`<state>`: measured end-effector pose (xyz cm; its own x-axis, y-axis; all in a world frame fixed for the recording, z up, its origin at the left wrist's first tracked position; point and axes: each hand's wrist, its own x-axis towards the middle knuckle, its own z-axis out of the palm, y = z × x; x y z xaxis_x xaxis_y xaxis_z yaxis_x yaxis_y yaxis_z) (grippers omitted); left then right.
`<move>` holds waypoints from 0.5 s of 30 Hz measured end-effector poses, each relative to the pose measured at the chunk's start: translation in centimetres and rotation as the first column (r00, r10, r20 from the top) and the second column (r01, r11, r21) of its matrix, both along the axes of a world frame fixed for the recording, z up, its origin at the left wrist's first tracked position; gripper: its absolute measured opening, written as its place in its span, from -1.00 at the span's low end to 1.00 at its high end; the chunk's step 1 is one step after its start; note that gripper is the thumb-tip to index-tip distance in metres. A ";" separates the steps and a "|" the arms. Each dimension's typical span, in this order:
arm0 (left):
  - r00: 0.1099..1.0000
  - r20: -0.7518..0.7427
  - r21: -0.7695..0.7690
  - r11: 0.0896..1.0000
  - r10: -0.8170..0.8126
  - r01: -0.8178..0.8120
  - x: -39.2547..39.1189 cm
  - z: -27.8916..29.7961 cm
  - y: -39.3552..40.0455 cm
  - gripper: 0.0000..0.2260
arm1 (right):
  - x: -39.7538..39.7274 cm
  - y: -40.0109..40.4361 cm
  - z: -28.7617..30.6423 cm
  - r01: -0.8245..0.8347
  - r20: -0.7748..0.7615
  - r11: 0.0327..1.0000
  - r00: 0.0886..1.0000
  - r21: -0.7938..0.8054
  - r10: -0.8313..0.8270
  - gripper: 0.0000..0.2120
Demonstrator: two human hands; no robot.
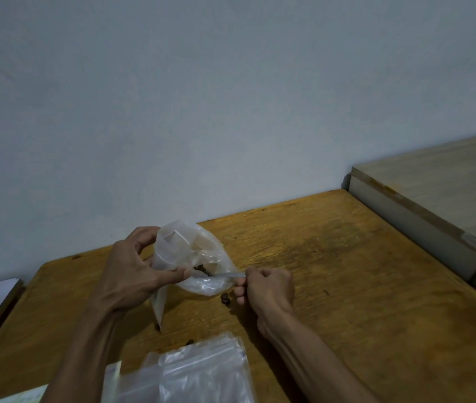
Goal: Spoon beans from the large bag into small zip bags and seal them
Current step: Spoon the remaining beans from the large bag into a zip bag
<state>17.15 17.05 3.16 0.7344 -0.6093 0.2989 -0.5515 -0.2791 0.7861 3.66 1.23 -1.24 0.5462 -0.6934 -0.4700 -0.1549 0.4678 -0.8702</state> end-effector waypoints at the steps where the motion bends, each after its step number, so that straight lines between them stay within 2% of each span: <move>1: 1.000 0.006 0.011 1.000 0.009 -0.009 0.0 -0.3 0.3 -0.41 | 0.0 0.0 0.0 -0.001 0.009 1.000 1.000 0.004 0.001 -0.85; 6: 0.999 0.023 0.061 0.997 0.041 -0.042 -0.1 -1.3 1.1 -0.35 | -0.2 -0.6 0.3 0.020 0.013 1.000 1.000 -0.020 -0.020 -0.86; 11: 0.997 0.018 0.062 0.995 0.080 -0.080 -0.4 -1.9 0.9 -0.16 | -0.6 -1.3 0.6 0.016 -0.009 0.998 1.000 -0.053 -0.016 -0.90; 15: 0.992 0.023 0.026 0.992 0.125 -0.126 -0.8 -1.6 0.1 -0.18 | -1.1 -1.8 0.9 0.004 -0.064 0.995 0.998 -0.102 -0.011 -0.88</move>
